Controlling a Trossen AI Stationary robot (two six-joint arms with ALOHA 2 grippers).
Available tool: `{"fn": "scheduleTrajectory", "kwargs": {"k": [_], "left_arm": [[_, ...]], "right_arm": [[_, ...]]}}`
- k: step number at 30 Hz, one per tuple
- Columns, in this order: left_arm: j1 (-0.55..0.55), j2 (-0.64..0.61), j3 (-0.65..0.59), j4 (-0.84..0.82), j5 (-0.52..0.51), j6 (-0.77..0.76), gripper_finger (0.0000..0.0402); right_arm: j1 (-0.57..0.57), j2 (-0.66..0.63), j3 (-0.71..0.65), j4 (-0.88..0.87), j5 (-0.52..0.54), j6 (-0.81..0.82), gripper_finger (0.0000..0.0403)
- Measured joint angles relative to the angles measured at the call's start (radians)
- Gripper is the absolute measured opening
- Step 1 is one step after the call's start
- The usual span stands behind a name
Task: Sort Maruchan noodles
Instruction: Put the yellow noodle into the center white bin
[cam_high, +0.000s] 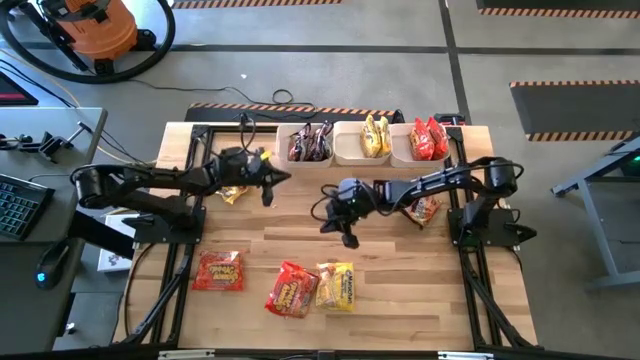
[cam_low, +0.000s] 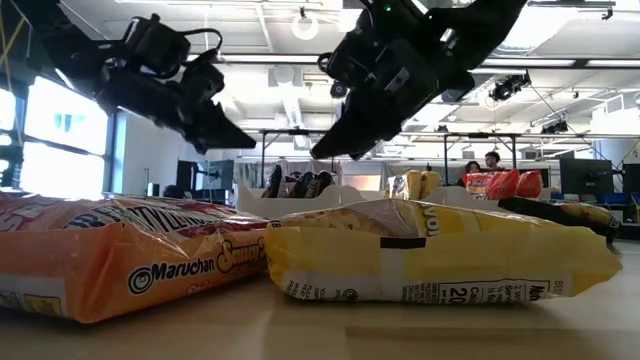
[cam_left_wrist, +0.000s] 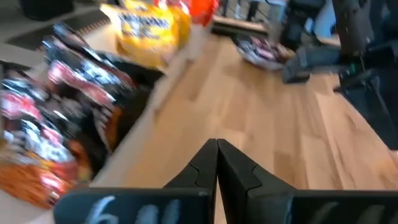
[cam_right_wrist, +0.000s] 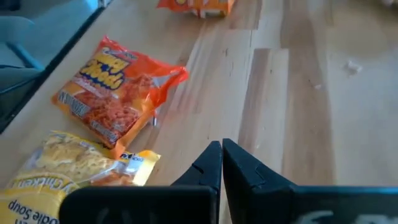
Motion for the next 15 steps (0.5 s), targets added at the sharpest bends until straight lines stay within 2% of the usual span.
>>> {"fn": "scheduleTrajectory", "kwargs": {"k": [6, 10, 12, 15], "left_arm": [[-0.068, 0.032, -0.033, -0.002, -0.050, 0.000, 0.0002], [-0.120, 0.043, -0.035, -0.039, -0.095, 0.023, 0.0018], [-0.152, 0.037, -0.026, -0.101, -0.138, 0.042, 0.0031], [-0.201, 0.011, 0.019, -0.294, -0.276, 0.039, 0.0054]], "right_arm": [[0.081, 0.028, 0.000, -0.008, 0.153, 0.084, 0.0000], [0.108, 0.034, 0.001, -0.002, 0.237, 0.119, 0.0000], [0.114, 0.034, 0.001, 0.003, 0.280, 0.130, 0.0000], [0.116, 0.034, 0.001, -0.003, 0.374, 0.133, 0.0000]]}}
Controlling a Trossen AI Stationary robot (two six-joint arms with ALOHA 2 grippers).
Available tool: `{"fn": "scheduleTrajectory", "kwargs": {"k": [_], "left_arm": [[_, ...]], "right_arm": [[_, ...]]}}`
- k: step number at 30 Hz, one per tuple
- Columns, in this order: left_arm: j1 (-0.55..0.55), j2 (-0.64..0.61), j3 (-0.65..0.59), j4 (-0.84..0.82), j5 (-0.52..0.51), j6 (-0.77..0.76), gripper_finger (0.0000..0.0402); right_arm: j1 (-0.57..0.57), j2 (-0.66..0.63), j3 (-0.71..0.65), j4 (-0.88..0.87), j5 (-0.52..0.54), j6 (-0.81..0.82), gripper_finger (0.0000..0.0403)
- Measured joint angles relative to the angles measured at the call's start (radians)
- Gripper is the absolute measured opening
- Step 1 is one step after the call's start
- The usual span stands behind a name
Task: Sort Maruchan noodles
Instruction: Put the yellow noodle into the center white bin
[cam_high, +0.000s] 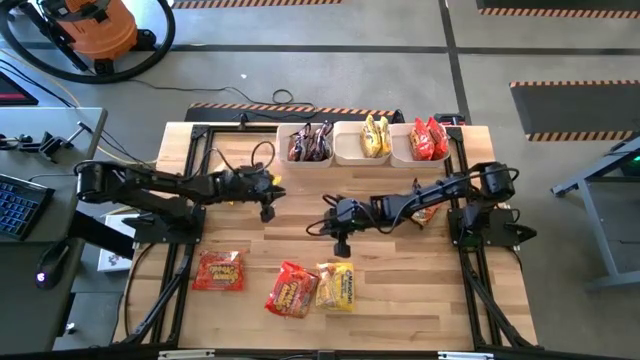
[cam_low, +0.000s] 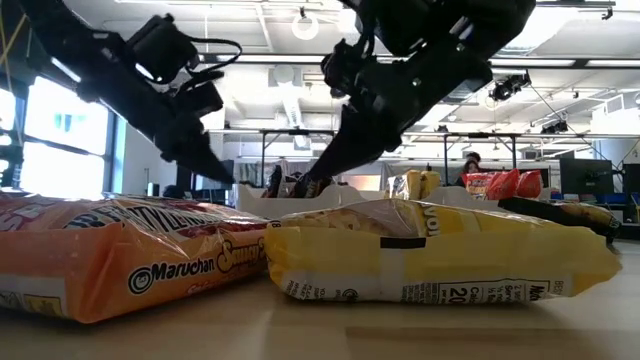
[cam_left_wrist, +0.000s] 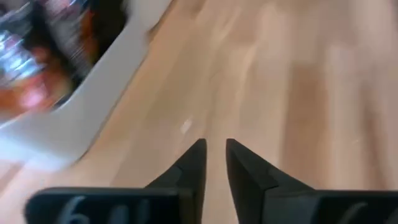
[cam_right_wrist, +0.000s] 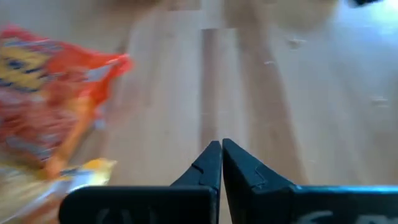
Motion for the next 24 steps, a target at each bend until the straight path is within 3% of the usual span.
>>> {"fn": "scheduleTrajectory", "kwargs": {"k": [3, 7, 10, 13, 18, 24], "left_arm": [[-0.058, -0.014, 0.077, -0.274, -0.165, -0.045, 0.0078], [-0.130, -0.007, 0.195, -0.682, -0.322, -0.194, 0.0105], [-0.168, 0.007, 0.272, -0.958, -0.377, -0.335, 0.0118], [-0.188, 0.023, 0.326, -1.147, -0.370, -0.464, 0.0125], [-0.176, 0.060, 0.332, -1.298, -0.364, -0.559, 0.0131], [-0.124, 0.149, 0.312, -1.300, -0.341, -0.538, 0.0131]], "right_arm": [[-0.003, 0.010, 0.000, 0.009, 0.079, -0.005, 0.0000], [-0.021, 0.048, 0.000, 0.067, 0.048, -0.039, 0.0000], [-0.032, 0.079, 0.000, 0.138, -0.006, -0.053, 0.0000], [-0.040, 0.101, 0.000, 0.200, -0.045, -0.054, 0.0000], [-0.042, 0.108, 0.000, 0.217, -0.060, -0.058, 0.0000], [-0.034, 0.108, 0.000, 0.213, -0.077, -0.070, 0.0000]]}}
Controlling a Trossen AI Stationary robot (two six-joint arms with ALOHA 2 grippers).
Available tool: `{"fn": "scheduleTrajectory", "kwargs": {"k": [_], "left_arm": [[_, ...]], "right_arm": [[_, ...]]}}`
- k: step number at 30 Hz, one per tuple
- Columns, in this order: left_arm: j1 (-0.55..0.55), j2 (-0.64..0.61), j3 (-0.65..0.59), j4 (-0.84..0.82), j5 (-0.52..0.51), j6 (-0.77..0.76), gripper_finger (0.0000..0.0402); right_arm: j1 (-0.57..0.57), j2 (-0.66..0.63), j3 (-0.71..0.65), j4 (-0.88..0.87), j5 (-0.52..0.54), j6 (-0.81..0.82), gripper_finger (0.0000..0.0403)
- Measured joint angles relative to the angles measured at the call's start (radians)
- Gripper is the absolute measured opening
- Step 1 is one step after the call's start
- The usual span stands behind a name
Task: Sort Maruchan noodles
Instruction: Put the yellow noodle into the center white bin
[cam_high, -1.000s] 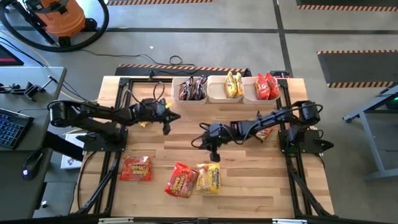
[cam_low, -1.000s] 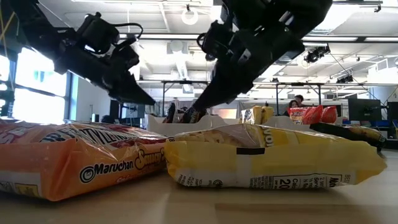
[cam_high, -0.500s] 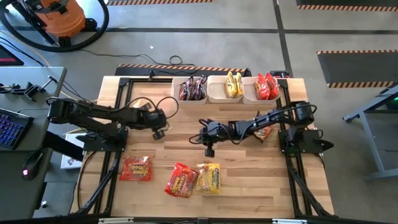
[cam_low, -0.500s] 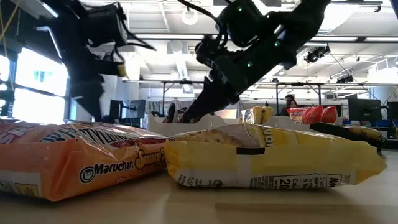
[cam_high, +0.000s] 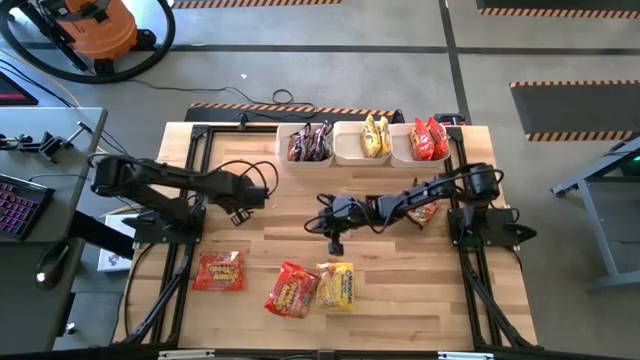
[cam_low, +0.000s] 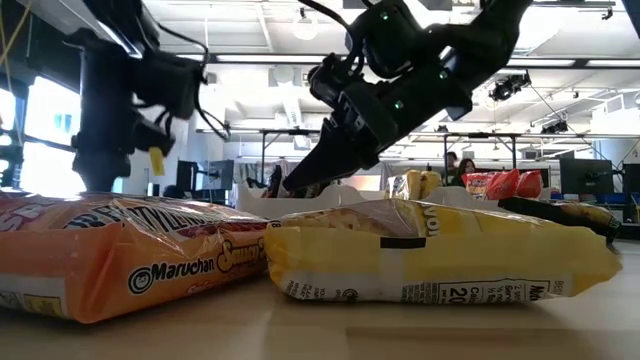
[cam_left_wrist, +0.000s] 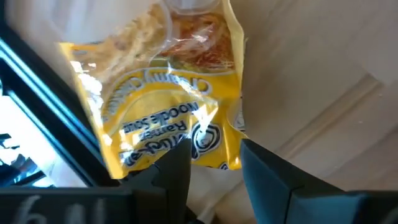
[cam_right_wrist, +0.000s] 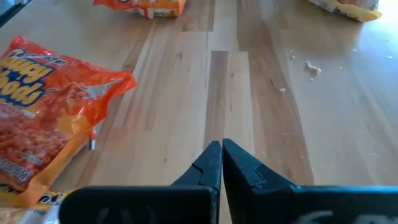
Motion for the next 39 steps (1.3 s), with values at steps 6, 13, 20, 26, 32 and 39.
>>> {"fn": "scheduleTrajectory", "kwargs": {"k": [6, 13, 20, 26, 32, 39], "left_arm": [[0.036, 0.130, 0.000, 0.046, 0.024, 0.067, 0.0131], [0.078, 0.260, 0.002, 0.058, 0.022, 0.107, 0.0113], [0.027, 0.208, -0.001, 0.126, 0.094, 0.152, 0.0008], [0.001, 0.086, -0.001, 0.419, 0.280, 0.248, 0.0002], [0.033, 0.058, -0.001, 0.872, 0.459, 0.323, 0.0001], [0.084, 0.124, 0.000, 1.330, 0.639, 0.327, 0.0000]], "right_arm": [[0.001, 0.000, 0.000, -0.004, -0.002, 0.000, 0.0000], [0.002, 0.000, 0.000, -0.004, -0.002, 0.001, 0.0000], [0.001, -0.003, 0.000, -0.033, -0.004, -0.001, 0.0000], [0.001, -0.035, 0.000, -0.083, -0.003, -0.010, 0.0000], [-0.004, -0.062, 0.000, -0.098, 0.000, -0.028, 0.0000], [-0.007, -0.115, 0.000, -0.135, 0.005, -0.019, 0.0000]]}}
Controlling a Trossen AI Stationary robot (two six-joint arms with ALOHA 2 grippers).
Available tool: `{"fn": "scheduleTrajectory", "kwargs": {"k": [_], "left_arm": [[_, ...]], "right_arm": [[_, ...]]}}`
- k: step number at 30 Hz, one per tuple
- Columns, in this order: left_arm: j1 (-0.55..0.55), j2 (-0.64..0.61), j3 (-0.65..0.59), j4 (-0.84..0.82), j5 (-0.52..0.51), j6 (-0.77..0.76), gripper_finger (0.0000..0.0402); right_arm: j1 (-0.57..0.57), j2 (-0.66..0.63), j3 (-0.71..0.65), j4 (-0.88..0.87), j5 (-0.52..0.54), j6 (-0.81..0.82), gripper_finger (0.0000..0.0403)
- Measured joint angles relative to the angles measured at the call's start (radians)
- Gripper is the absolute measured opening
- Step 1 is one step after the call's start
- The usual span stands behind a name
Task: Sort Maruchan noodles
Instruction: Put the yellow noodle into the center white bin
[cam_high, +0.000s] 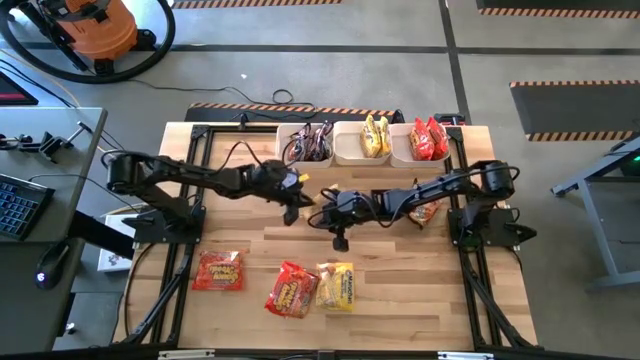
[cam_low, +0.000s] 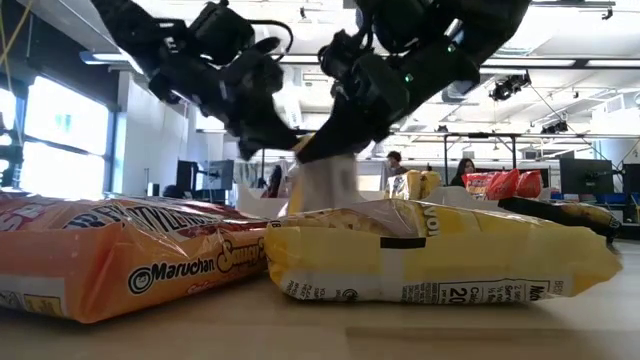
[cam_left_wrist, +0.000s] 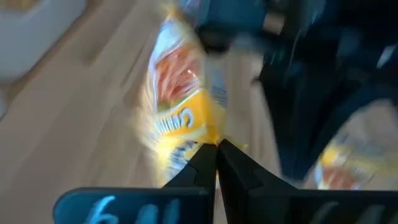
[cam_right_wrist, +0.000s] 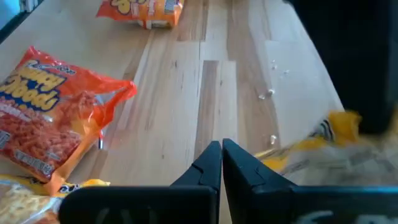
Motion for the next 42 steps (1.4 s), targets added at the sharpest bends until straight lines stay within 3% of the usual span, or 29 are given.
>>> {"fn": "scheduleTrajectory", "kwargs": {"k": [5, 14, 18, 23, 27, 30, 34, 38, 42], "left_arm": [[0.032, 0.045, 0.000, 0.187, 0.059, -0.060, 0.0000], [0.079, 0.148, 0.000, 0.494, 0.107, -0.228, 0.0000], [0.085, 0.255, 0.000, 0.692, 0.110, -0.330, 0.0000], [0.097, 0.389, 0.000, 0.961, 0.107, -0.480, 0.0000], [0.099, 0.467, 0.000, 1.095, 0.083, -0.548, 0.0000], [0.099, 0.498, 0.000, 1.143, 0.045, -0.554, 0.0000], [0.106, 0.502, 0.000, 1.150, 0.035, -0.537, 0.0000], [0.106, 0.502, 0.000, 1.150, 0.036, -0.522, 0.0000], [0.106, 0.502, 0.000, 1.149, 0.036, -0.508, 0.0000]], "right_arm": [[0.022, -0.067, 0.000, -0.103, 0.102, 0.017, 0.0000], [0.164, -0.251, 0.000, -0.376, 0.568, 0.142, 0.0000], [0.217, -0.252, 0.000, -0.374, 0.693, 0.220, 0.0000], [0.252, -0.224, 0.000, -0.383, 0.940, 0.387, 0.0000], [0.269, -0.226, 0.000, -0.445, 1.136, 0.618, 0.0000], [0.243, -0.227, 0.000, -0.468, 1.073, 0.761, 0.0000], [0.162, -0.226, 0.000, -0.468, 0.845, 0.826, 0.0022], [0.105, -0.225, 0.000, -0.458, 0.739, 0.824, 0.0095], [0.086, -0.221, 0.000, -0.402, 0.717, 0.795, 0.0199]]}}
